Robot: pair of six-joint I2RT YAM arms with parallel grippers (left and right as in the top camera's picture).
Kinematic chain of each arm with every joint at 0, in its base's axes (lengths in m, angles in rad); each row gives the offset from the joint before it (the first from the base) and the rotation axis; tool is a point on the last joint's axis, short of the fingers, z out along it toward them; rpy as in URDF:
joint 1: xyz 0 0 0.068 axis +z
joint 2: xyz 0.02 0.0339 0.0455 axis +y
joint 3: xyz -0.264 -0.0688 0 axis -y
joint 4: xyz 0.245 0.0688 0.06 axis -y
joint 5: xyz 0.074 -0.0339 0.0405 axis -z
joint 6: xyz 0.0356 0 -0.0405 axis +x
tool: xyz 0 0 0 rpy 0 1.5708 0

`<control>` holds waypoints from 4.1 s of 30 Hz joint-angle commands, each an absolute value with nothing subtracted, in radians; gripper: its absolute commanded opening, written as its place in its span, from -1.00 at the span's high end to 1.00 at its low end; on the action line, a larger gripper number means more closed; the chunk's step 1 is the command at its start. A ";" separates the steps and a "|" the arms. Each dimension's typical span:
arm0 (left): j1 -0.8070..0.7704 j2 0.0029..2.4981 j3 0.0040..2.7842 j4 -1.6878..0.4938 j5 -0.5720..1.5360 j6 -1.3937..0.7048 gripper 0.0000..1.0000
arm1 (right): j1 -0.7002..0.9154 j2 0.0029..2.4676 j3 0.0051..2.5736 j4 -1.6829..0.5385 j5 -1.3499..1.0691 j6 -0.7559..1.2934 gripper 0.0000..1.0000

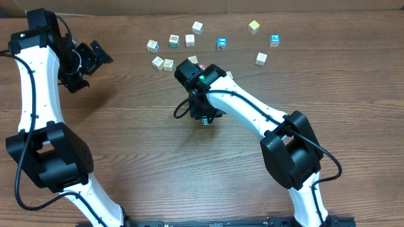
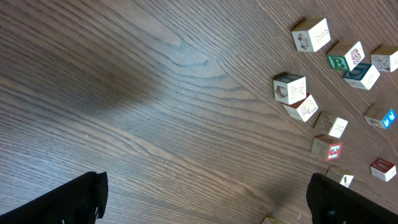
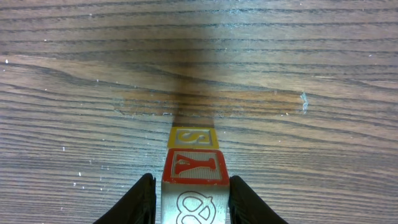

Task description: Form a tower

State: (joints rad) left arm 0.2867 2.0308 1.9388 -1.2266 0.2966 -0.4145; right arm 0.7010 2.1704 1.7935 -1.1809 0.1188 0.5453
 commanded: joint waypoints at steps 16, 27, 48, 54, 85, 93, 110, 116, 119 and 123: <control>0.281 2.027 1.953 -1.226 0.304 -0.396 -0.99 | 0.693 2.167 1.834 -1.101 0.192 0.437 -0.36; 0.281 2.027 1.953 -1.225 0.304 -0.396 -0.99 | 0.563 2.167 2.141 -1.146 0.254 0.259 -0.41; 0.281 2.027 1.953 -1.225 0.304 -0.396 -0.99 | 0.331 2.386 2.082 -0.899 0.016 0.157 0.64; 0.281 2.027 1.953 -1.226 0.304 -0.396 -0.99 | 0.336 2.443 2.082 -0.904 -0.003 0.155 0.67; 0.281 2.027 1.953 -1.225 0.304 -0.396 -0.99 | 0.332 2.388 2.186 -1.266 -0.054 0.208 0.93; 0.281 2.027 1.953 -1.225 0.304 -0.396 -0.99 | 0.334 2.391 2.162 -1.242 -0.081 0.208 0.93; 0.281 2.027 1.953 -1.225 0.304 -0.396 -0.99 | 0.334 2.396 2.159 -1.217 -0.106 0.209 0.93; 0.281 2.027 1.953 -1.225 0.304 -0.396 -0.99 | 0.331 2.413 2.159 -1.215 -0.106 0.209 0.93; 0.281 2.027 1.953 -1.225 0.304 -0.396 -0.99 | 0.331 2.425 2.159 -1.221 -0.086 0.209 0.93; 0.281 2.027 1.953 -1.225 0.304 -0.396 -0.99 | 0.329 2.444 2.159 -1.244 -0.004 0.209 0.93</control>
State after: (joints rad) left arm 0.2867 2.0308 1.9388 -1.2266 0.2966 -0.4145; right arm 0.3298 2.4329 2.1662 -1.2366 -0.0692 0.2058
